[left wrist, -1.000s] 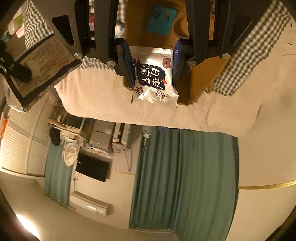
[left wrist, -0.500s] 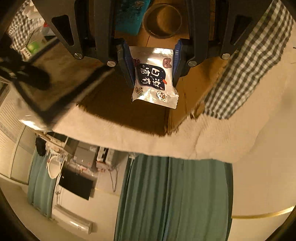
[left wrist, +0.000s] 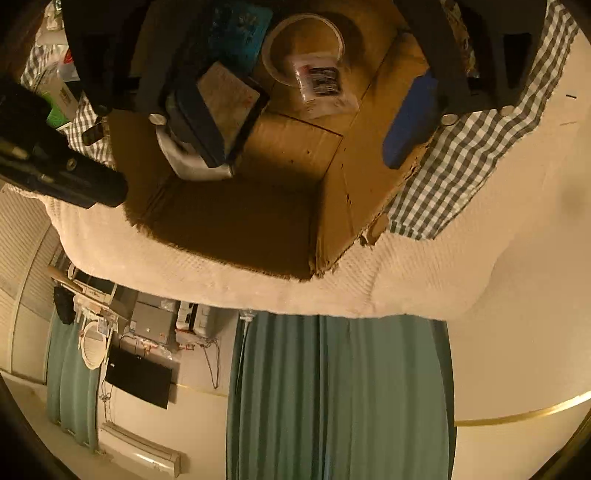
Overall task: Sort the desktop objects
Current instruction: 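Carry both packets over the cardboard box and open both tools to drop them, then move both tools back over the pile of items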
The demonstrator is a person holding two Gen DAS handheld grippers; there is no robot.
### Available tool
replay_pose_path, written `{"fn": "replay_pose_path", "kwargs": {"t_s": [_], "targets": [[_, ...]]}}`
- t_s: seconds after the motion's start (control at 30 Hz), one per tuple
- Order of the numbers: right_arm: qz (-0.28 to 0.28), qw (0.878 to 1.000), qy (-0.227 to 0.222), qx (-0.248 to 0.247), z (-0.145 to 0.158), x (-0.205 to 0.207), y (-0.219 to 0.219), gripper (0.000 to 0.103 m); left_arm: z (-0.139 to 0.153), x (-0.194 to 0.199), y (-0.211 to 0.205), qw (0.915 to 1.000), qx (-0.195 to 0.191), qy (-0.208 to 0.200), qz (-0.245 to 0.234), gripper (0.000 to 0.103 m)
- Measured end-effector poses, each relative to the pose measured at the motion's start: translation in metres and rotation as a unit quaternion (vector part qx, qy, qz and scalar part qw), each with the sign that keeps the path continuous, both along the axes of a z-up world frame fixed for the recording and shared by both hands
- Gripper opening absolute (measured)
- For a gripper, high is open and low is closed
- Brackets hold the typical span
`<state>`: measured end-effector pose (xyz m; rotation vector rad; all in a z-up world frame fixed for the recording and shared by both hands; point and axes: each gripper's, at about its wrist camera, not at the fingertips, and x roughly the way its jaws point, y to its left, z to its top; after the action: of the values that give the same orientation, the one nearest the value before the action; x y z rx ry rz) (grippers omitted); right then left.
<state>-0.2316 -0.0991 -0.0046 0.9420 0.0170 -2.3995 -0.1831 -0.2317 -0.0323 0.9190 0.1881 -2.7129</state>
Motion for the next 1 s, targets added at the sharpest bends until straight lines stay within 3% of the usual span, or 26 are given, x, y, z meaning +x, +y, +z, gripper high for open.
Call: {"fn": "replay_pose_path", "kwargs": {"t_s": [0.23, 0.47, 0.6, 0.77, 1.0], "targets": [[-0.024, 0.999, 0.029, 0.005, 0.036, 0.021, 0.046, 0.053, 0.022, 0.022, 0.031, 0.9991, -0.012, 0.031, -0.025, 0.096], [-0.086, 0.993, 0.068, 0.034, 0.075, 0.082, 0.148, 0.053, 0.054, 0.063, 0.091, 0.9941, 0.001, 0.061, -0.089, 0.103], [-0.132, 0.987, 0.078, 0.058, 0.083, 0.114, 0.201, 0.053, 0.067, 0.084, 0.145, 0.9894, -0.005, 0.062, -0.131, 0.103], [-0.164, 0.983, 0.051, 0.069, 0.063, 0.144, 0.257, 0.056, 0.043, 0.1, 0.202, 0.985, 0.007, 0.019, -0.171, 0.103], [-0.177, 0.98, 0.011, 0.087, 0.015, 0.163, 0.309, 0.056, -0.019, 0.107, 0.261, 0.9765, 0.049, -0.058, -0.202, 0.103]]}}
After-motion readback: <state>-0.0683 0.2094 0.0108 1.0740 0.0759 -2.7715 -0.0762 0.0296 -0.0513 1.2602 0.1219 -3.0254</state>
